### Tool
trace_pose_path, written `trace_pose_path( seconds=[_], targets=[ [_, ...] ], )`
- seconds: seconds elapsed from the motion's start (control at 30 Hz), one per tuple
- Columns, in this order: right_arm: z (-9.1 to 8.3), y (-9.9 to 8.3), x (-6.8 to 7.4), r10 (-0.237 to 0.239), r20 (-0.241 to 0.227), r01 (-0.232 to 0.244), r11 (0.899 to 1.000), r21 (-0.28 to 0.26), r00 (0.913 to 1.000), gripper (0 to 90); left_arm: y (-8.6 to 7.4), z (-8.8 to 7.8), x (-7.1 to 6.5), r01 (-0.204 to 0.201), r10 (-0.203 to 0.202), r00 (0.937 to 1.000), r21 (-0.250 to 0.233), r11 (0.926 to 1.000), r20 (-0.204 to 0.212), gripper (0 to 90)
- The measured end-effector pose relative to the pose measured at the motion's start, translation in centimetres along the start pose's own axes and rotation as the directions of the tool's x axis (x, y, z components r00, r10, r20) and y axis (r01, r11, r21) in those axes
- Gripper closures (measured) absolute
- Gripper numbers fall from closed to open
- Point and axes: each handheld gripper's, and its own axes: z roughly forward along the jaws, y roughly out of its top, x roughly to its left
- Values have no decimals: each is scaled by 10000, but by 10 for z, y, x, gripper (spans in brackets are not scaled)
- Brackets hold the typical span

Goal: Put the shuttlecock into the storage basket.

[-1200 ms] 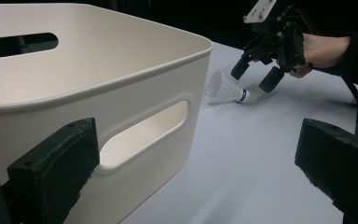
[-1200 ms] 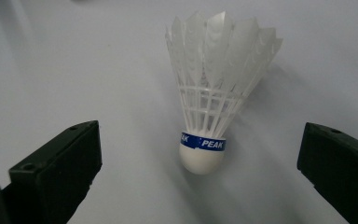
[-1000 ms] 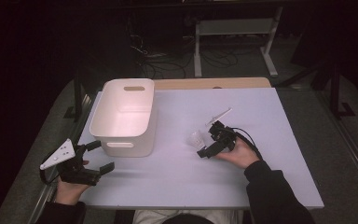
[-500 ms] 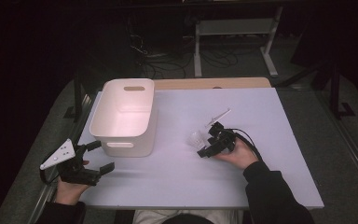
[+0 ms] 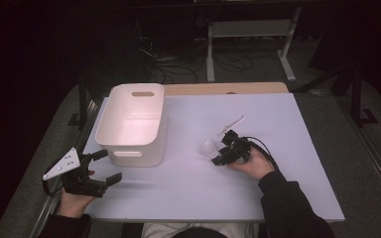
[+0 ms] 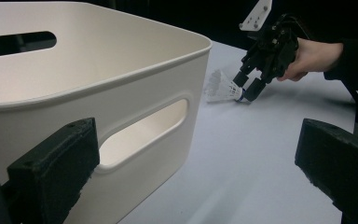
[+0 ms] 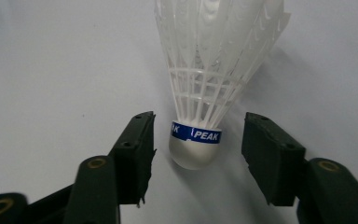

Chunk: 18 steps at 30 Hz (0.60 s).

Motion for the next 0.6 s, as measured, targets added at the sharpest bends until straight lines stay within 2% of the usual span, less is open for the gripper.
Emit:
trace_pose_path(
  seconds=[0.23, 0.4, 0.6],
  targets=[
    [1, 0, 0, -61, 113, 60, 9999, 92, 9999, 557, 0, 0, 0, 10, -10, 10000, -9, 10000, 5, 0],
    [2, 1, 0, -67, -64, 68, 9998, 164, 10000, 619, 0, 0, 0, 24, -24, 10000, -36, 10000, 7, 0],
    [0, 0, 0, -128, -33, 129, 9998, 178, 9999, 635, 0, 0, 0, 29, -29, 10000, -31, 10000, 10, 0]
  ],
)
